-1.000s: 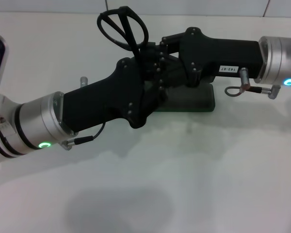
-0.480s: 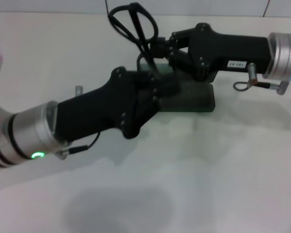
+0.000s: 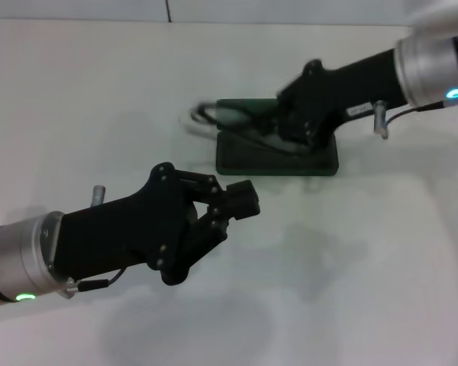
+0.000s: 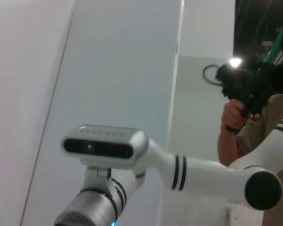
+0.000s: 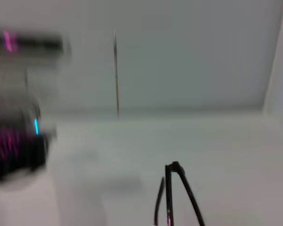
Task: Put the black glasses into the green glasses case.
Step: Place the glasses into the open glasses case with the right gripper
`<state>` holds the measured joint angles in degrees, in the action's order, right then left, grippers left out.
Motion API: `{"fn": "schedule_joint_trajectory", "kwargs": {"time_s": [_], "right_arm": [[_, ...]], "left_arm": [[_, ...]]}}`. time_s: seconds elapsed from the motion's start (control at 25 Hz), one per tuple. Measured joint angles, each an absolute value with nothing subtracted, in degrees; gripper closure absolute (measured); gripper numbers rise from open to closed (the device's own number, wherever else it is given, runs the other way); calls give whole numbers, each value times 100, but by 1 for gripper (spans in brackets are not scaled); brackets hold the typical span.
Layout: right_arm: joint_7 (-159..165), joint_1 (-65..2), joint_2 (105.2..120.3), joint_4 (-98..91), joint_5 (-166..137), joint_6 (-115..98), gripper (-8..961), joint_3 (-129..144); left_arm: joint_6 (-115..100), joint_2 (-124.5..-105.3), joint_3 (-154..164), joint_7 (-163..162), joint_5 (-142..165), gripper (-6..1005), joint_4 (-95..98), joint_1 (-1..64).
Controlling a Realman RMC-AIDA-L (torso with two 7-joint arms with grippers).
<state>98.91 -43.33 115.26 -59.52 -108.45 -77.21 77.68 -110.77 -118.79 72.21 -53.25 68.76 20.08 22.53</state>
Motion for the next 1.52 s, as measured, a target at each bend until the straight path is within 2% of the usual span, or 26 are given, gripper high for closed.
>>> {"fn": "schedule_joint_trajectory", "kwargs": {"time_s": [0.08, 0.44, 1.04, 1.52], "right_arm": [[10647, -4533, 11590, -6453, -11979, -7613, 883, 8183], [11374, -4997, 11602, -6268, -13406, -6710, 881, 9375], [11446, -5050, 11619, -5792, -13697, -5378, 880, 10420], [11594, -5038, 11619, -5637, -13693, -5125, 878, 10450]], "left_arm": [[-11062, -11881, 7209, -5294, 6874, 937, 1996, 2249], [-10803, -11908, 7207, -5215, 6873, 937, 1975, 2237], [-10731, -11927, 7207, -5212, 6837, 936, 1887, 2239], [-10654, -11935, 7207, -5212, 6828, 935, 1889, 2282]]}}
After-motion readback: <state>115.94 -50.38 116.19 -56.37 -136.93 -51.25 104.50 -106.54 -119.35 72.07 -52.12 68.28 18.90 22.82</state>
